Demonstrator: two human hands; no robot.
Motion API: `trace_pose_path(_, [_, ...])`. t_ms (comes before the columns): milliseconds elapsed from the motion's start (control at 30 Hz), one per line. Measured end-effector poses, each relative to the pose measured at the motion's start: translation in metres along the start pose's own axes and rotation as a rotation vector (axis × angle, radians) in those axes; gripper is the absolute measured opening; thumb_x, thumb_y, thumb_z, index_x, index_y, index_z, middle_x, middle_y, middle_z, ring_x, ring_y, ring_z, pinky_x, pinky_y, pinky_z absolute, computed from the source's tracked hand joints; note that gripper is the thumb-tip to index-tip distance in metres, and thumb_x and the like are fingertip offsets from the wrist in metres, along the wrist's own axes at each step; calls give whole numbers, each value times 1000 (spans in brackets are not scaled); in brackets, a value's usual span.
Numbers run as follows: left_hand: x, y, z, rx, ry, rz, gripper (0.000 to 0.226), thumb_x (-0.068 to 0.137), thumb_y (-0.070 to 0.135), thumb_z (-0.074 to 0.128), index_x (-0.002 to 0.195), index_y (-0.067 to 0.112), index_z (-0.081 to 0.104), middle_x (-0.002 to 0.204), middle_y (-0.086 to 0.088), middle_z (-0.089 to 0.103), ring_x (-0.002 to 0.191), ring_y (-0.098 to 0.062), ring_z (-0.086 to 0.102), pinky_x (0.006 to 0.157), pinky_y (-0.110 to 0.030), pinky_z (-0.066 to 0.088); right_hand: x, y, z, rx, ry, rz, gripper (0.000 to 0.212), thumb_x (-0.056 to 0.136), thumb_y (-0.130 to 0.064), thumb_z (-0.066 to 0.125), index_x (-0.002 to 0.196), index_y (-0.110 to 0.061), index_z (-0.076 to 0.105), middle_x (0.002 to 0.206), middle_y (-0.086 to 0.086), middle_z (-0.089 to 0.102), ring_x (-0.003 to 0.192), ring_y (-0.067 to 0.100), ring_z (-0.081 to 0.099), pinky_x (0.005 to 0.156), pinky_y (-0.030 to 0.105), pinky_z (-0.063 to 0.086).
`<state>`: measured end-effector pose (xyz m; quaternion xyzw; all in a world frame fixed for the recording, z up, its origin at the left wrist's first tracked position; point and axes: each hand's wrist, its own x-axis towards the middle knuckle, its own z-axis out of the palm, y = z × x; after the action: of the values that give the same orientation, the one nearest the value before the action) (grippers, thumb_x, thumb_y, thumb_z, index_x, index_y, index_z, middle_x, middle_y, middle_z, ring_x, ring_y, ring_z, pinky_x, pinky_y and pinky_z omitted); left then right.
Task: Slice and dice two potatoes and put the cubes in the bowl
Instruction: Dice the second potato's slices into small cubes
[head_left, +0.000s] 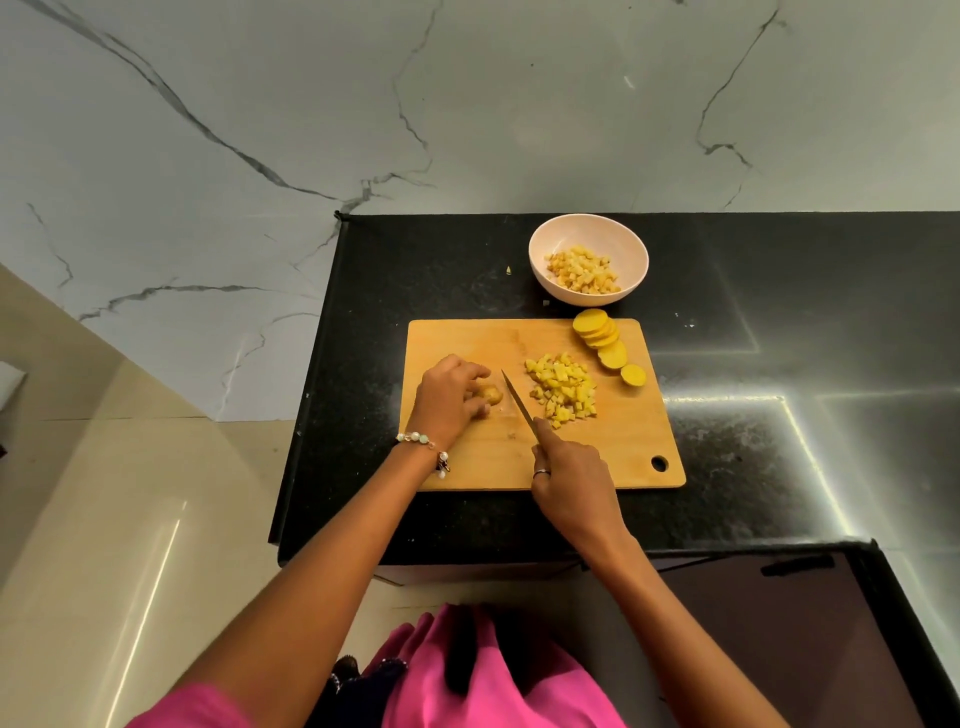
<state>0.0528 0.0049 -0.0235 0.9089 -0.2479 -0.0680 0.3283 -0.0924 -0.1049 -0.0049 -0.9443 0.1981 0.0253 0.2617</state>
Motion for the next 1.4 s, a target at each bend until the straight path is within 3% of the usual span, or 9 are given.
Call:
trace_pose_path(167, [-7, 1, 7, 31, 104, -116, 27, 75, 18, 77, 100, 10, 73, 95, -9, 69, 87, -20, 62, 78, -29, 50, -5, -7, 12, 21, -22, -29, 53, 98, -16, 37, 149, -16, 25, 100, 16, 64, 87, 33, 58, 67, 39, 40])
trace_pose_path(467, [-1, 0, 5, -7, 65, -108, 29, 75, 18, 77, 103, 11, 72, 95, -7, 69, 85, -17, 61, 77, -23, 48, -1, -9, 6, 114, 48, -38, 52, 96, -11, 41, 147, -12, 32, 98, 16, 68, 83, 33, 59, 64, 36, 37])
trace_pose_path(600, [-3, 1, 7, 19, 64, -98, 34, 75, 28, 78, 104, 12, 72, 94, -7, 65, 84, -20, 60, 75, -30, 49, 3, -11, 7, 78, 40, -52, 52, 96, -13, 40, 147, -15, 30, 99, 15, 67, 86, 34, 59, 67, 38, 41])
trace_pose_path(800, [-5, 2, 9, -38, 112, -119, 28, 74, 25, 78, 99, 13, 74, 90, -7, 68, 81, -19, 61, 73, -28, 49, 6, -9, 13, -11, -20, -58, 57, 95, -12, 38, 149, -15, 22, 100, 17, 64, 86, 34, 58, 70, 42, 42])
trace_pose_path(1000, [-2, 4, 9, -66, 104, -124, 28, 72, 21, 79, 98, 10, 74, 87, -10, 69, 81, -21, 62, 74, -30, 50, 13, -16, 25, -262, -47, -100, 64, 93, -8, 33, 151, -8, 7, 103, 20, 58, 83, 35, 56, 61, 35, 29])
trace_pose_path(1133, [-4, 4, 10, -90, 121, -123, 27, 72, 20, 79, 97, 11, 75, 84, -10, 68, 77, -21, 62, 73, -34, 51, -2, -13, 25, -345, -53, -114, 66, 93, -7, 32, 151, -8, 2, 105, 18, 56, 83, 34, 57, 61, 35, 30])
trace_pose_path(1400, [-6, 3, 9, -112, 121, -124, 27, 71, 19, 80, 95, 9, 75, 86, -9, 68, 77, -21, 63, 73, -29, 50, -3, -4, 21, -267, -32, -26, 64, 94, -9, 32, 151, -11, 4, 105, 17, 57, 87, 33, 55, 65, 36, 33])
